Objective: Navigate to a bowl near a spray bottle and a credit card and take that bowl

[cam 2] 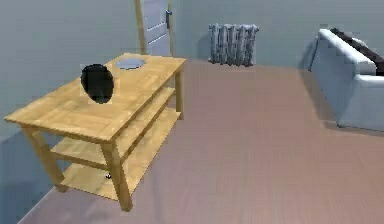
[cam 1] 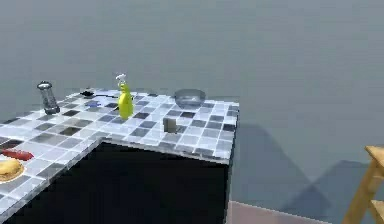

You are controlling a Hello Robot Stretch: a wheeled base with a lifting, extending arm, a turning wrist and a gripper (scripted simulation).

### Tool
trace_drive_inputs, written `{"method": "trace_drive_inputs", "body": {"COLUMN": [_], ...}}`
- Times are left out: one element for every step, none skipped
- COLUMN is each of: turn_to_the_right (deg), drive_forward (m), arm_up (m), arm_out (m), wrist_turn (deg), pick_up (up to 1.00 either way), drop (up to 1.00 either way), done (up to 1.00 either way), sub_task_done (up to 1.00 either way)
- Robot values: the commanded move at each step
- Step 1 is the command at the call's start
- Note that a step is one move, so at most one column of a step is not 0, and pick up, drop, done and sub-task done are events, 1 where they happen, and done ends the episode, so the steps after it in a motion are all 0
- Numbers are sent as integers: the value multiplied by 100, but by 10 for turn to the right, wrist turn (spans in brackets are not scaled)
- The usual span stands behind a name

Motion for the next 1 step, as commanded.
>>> {"method": "trace_drive_inputs", "body": {"turn_to_the_right": [330], "drive_forward": [0], "arm_up": [0], "arm_out": [0], "wrist_turn": [0], "pick_up": [0], "drop": [0], "done": [0], "sub_task_done": [0]}}
